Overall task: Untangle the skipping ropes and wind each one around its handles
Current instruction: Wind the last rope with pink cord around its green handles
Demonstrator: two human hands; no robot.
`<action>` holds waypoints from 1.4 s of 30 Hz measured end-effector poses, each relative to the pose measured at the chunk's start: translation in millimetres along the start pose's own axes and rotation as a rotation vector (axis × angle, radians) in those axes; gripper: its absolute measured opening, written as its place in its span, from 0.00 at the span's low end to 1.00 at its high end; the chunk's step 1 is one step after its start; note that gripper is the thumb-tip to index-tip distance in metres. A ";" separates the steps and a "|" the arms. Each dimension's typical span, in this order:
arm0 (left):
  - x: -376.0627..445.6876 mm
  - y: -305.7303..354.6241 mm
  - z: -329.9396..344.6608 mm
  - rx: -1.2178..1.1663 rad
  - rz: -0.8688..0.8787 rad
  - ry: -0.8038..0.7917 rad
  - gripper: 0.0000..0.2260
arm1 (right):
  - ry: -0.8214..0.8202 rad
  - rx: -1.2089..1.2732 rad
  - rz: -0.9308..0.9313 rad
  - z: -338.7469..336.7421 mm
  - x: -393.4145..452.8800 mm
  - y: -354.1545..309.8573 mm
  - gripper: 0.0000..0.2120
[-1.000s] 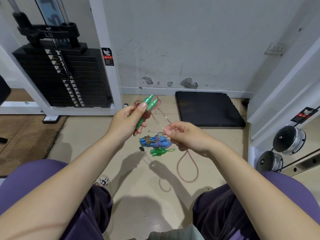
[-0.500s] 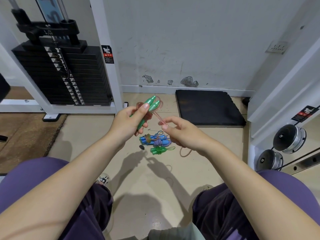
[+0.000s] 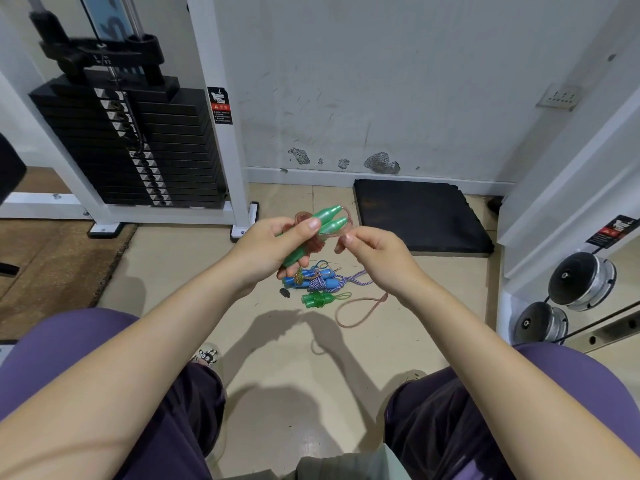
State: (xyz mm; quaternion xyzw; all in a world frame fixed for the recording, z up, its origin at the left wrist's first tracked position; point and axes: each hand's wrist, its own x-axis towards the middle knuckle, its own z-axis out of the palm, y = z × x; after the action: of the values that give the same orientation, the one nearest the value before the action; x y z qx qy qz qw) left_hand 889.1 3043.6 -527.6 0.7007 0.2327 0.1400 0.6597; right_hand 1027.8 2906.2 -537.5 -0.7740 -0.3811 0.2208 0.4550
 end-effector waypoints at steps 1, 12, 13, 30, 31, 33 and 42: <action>-1.6 0.3 1.4 -0.004 0.002 -0.036 0.17 | 0.041 -0.004 0.018 -0.7 1.6 0.7 0.13; 3.8 1.9 -4.5 -0.072 0.056 0.138 0.18 | -0.043 -0.037 -0.033 10.6 -4.8 -11.1 0.17; 4.5 0.6 -3.9 -0.049 0.051 0.162 0.18 | -0.040 -0.074 -0.055 11.1 -5.6 -12.7 0.16; -0.9 -5.6 3.9 0.217 -0.078 -0.323 0.12 | 0.045 -0.234 -0.388 -19.1 -9.4 -18.0 0.07; -1.9 -5.7 5.1 0.220 -0.087 -0.365 0.12 | 0.025 -0.216 -0.374 -18.3 -9.3 -17.3 0.07; -4.1 -5.7 7.7 0.213 -0.092 -0.421 0.13 | -0.040 -0.182 -0.315 -15.3 -9.5 -15.3 0.08; -7.1 -6.7 16.9 0.236 0.010 -0.261 0.16 | -0.121 0.017 -0.110 -9.2 -10.2 -13.3 0.10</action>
State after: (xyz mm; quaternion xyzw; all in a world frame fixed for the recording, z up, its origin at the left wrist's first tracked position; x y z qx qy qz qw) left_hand 890.6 3025.6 -535.0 0.7868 0.1563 0.0228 0.5966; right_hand 1022.7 2897.2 -521.5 -0.7333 -0.4478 0.2450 0.4492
